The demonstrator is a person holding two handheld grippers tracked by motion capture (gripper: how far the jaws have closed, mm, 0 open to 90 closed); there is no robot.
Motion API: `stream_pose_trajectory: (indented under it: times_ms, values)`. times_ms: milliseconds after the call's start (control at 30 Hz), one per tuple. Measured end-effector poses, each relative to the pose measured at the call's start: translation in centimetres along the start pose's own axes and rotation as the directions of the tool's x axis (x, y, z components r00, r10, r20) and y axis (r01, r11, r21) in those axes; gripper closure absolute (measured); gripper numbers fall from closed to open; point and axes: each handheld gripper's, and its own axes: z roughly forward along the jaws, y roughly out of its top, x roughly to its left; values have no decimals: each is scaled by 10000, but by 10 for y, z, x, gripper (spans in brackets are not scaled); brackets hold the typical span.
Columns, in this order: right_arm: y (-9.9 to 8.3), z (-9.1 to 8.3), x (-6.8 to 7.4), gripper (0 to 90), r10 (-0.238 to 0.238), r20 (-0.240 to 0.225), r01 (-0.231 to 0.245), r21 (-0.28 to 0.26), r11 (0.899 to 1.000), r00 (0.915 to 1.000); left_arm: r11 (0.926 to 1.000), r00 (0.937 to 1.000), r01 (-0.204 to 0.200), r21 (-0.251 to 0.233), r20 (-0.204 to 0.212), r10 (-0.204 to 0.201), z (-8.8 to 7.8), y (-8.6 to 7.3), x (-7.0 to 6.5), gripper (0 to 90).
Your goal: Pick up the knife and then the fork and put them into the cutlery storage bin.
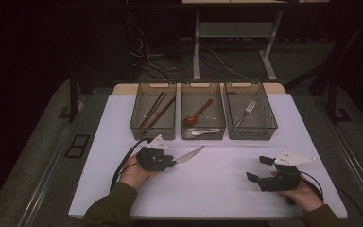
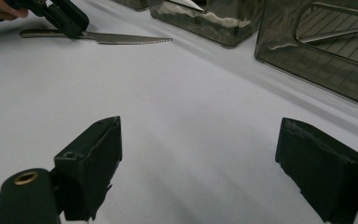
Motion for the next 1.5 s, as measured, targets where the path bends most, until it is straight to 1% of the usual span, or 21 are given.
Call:
stream_pose_trajectory:
  times_ms: [33, 100, 167, 200, 300, 400, 433, 533, 600, 633, 733, 900, 1000, 1067, 1100, 1133, 1200, 1233, 1367, 1433, 1500]
  values:
    - [0, 0, 0, 143, -1, -3, 1, -1, 10000, 10000, 9999, 9999, 101, -114, 17, -101, 1, -1, -1, 739]
    - [0, 0, 0, 143, -4, 1, 4, 1, 10000, 10000, 9998, 9999, 138, -156, 61, -137, 1, -2, 0, 739]
    - [0, 0, 0, 143, -11, 4, 11, 11, 10000, 10000, 9999, 10000, -86, -135, 47, 87, 1, -2, 1, 740]
    - [0, 0, 0, 143, -21, 2, 21, 6, 10000, 10000, 9998, 9999, -79, -158, 62, 80, 1, -3, 1, 739]
    - [0, 0, 0, 143, -30, 5, 30, 17, 10000, 10000, 9992, 9999, 138, -366, 101, -135, 1, -6, 0, 742]
    - [0, 1, 0, 143, -32, -11, 32, 14, 10000, 10000, 9993, 9999, 101, -361, 97, -98, 1, -6, 1, 773]
    - [0, 1, 0, 143, -30, -15, 30, 29, 10000, 10000, 9991, 9998, 156, -406, 109, -151, 1, -6, 0, 784]
    - [0, 1, 1, 143, -4, -41, 4, 37, 10000, 10000, 9991, 9999, 102, -422, 111, -97, 1, -7, 1, 790]
    - [0, 2, 0, 143, 13, -67, -13, 52, 10000, 10000, 9987, 9998, 172, -485, 140, -165, 1, -7, 1, 791]
    - [0, 2, 0, 143, 26, -79, -26, 76, 10000, 10000, 9987, 9998, 125, -494, 141, -118, 1, -7, 1, 792]
    - [0, 2, 0, 143, 131, -92, -131, 93, 9999, 9999, 9984, 9996, 180, -540, 210, -169, 1, -8, 2, 794]
    - [0, 2, -2, 143, 468, -164, -468, 8, 9989, 9988, 9985, 9998, 176, -519, 87, -172, 1, -7, 1, 796]
    - [0, 2, -3, 143, 440, -138, -439, 63, 9990, 9989, 9983, 9998, 177, -561, 24, -175, 0, -6, 0, 797]
    - [0, 2, -2, 143, 430, -146, -429, 95, 9990, 9990, 9975, 9998, 206, -674, 12, -205, -1, -5, -1, 796]
    - [0, 2, -2, 143, 447, -154, -445, 95, 9990, 9989, 9968, 9998, 186, -775, -5, -186, -3, -4, -1, 797]
    - [1, 2, -2, 143, 425, -151, -424, 96, 9991, 9990, 9957, 9997, 257, -885, 24, -256, -4, -3, -2, 796]
    - [1, 2, -2, 143, 444, -165, -443, 73, 9990, 9989, 9939, 9998, 193, -1086, 54, -188, -8, -2, -2, 796]
    - [1, 1, -2, 143, 439, -177, -438, 54, 9990, 9989, 9927, 9996, 275, -1177, 68, -269, -10, -2, -3, 796]
    - [2, 1, -2, 143, 404, -172, -402, 101, 9991, 9990, 9860, 9991, 401, -1621, 162, -379, -18, 1, -5, 796]
    - [2, 1, -2, 143, 403, -218, -400, 135, 9991, 9990, 9834, 9992, 396, -1771, 118, -381, -21, 2, -6, 796]
    - [3, 1, -2, 143, 372, -232, -368, 147, 9992, 9990, 9781, 9989, 462, -2029, 180, -434, -24, 5, -8, 796]
